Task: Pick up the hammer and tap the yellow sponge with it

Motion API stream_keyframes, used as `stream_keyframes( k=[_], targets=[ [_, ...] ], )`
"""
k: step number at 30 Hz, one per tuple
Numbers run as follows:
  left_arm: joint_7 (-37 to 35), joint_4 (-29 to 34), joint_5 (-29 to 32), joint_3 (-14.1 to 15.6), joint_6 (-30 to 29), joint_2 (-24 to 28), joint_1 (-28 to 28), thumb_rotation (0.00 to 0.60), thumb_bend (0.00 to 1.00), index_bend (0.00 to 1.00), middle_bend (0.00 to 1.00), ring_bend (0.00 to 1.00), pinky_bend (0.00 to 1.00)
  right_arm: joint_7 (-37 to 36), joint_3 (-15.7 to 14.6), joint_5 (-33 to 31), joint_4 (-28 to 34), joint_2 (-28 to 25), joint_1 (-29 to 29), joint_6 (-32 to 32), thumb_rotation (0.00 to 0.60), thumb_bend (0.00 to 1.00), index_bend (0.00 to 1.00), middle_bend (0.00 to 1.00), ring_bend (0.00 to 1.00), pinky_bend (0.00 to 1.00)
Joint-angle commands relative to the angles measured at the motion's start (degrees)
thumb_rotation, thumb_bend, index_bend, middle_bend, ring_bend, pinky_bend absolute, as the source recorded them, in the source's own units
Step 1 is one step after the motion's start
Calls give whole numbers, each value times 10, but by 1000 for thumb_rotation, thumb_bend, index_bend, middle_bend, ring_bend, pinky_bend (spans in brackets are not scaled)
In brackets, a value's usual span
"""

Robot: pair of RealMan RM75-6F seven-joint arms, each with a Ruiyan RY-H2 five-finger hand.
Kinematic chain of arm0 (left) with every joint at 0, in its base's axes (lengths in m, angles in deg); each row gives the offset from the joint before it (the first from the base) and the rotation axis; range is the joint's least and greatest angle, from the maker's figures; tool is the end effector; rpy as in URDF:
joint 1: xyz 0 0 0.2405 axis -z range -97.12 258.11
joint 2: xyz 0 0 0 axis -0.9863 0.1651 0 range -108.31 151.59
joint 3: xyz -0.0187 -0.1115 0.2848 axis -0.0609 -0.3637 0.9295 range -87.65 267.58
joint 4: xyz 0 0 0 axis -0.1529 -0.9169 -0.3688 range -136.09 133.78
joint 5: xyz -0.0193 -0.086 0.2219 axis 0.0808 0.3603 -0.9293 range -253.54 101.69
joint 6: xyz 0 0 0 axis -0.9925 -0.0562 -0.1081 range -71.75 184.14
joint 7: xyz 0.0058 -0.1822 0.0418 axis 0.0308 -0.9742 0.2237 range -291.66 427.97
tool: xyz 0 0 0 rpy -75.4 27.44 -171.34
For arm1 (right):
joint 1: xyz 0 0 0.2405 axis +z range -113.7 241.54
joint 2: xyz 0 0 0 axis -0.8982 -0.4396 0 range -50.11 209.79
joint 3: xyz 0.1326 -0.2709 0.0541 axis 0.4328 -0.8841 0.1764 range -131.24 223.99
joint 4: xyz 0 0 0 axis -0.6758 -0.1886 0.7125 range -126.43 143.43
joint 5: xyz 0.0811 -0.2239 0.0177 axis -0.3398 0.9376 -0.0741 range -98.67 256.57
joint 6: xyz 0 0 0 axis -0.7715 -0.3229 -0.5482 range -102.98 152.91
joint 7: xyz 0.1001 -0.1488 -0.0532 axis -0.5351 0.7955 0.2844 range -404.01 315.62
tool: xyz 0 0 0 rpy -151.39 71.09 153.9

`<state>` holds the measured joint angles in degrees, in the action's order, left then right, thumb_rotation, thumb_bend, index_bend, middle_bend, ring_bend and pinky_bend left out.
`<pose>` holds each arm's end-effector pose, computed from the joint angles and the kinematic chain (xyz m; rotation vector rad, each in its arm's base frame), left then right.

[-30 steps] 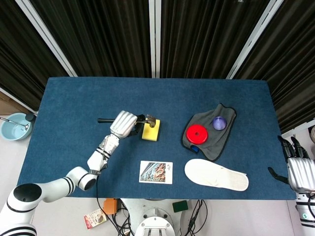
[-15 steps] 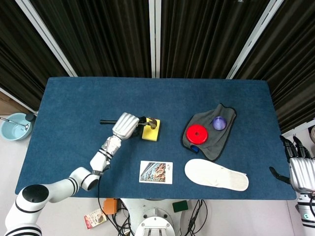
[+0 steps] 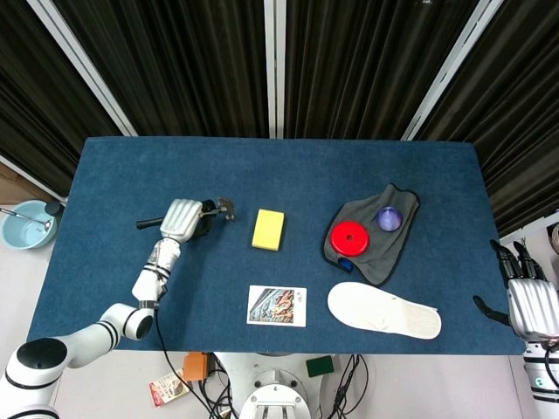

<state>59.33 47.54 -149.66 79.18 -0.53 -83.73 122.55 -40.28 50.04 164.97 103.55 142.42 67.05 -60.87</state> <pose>-0.2384 0.4711 -0.0976 -1.6458 -1.0591 -1.0695 -0.3628 -0.2220 0.1642 1.3723 -0.8651 0.8679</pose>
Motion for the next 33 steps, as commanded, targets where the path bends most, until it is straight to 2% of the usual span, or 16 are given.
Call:
stream_keyframes(
  k=[1,3,4,5,6,7,9,11,12,14,16,18,21,26,33],
  targets=[
    [13,11,16,1,25,6,-4,600,662,537,569,497,667,1,0,1,2,-1,0,-1,600,185,32,138,23,209],
    [43,39,31,-3,38,22,-6,599,511,350,415,347,499,2,0,2,4,-2,0,-2,600,184,32,138,23,209],
    [56,53,37,-5,38,30,-8,572,427,255,330,269,396,2,0,3,5,-3,-1,-3,600,185,32,138,23,209],
    [74,75,46,-9,35,41,-11,536,394,217,293,236,348,1,-1,3,5,-3,-1,-4,600,185,32,138,23,209],
    [86,92,52,-12,34,50,-14,441,352,176,249,194,288,0,-1,3,6,-4,-2,-5,600,185,32,138,23,209],
    [101,119,60,-14,34,66,-18,374,333,161,232,178,266,-2,-1,3,5,-5,-3,-6,600,185,32,139,23,209],
    [123,162,73,-17,32,94,-25,195,296,127,190,138,224,-5,-1,3,5,-6,-5,-8,600,185,32,138,23,209],
    [156,212,88,-16,29,132,-35,122,285,111,168,118,203,-9,-1,1,4,-7,-7,-10,600,185,32,141,23,209],
    [170,234,92,-13,27,150,-39,119,283,111,167,118,206,-12,-1,0,3,-8,-8,-11,600,187,32,147,23,209],
    [200,281,104,-9,11,192,-54,157,272,118,171,124,219,-20,0,-3,0,-9,-10,-12,600,191,32,154,23,209],
    [224,320,108,-5,-27,228,-78,326,264,140,205,141,228,-32,0,-7,-4,-12,-11,-10,600,192,32,150,23,209],
    [231,350,107,-1,-65,257,-104,453,265,156,225,151,229,-46,-1,-11,-8,-16,-11,-5,600,195,32,147,23,209],
    [216,388,96,12,-122,307,-153,564,265,186,239,177,228,-67,-2,-10,-16,-21,-10,1,600,198,32,145,23,212],
    [178,421,58,51,-201,379,-233,596,264,207,253,184,227,-84,-4,1,-28,-19,-12,-5,600,199,33,144,23,213],
    [116,424,-22,105,-287,407,-317,599,265,207,253,184,218,-82,-13,19,-30,-7,-15,-11,600,188,33,137,23,213]
  ],
)
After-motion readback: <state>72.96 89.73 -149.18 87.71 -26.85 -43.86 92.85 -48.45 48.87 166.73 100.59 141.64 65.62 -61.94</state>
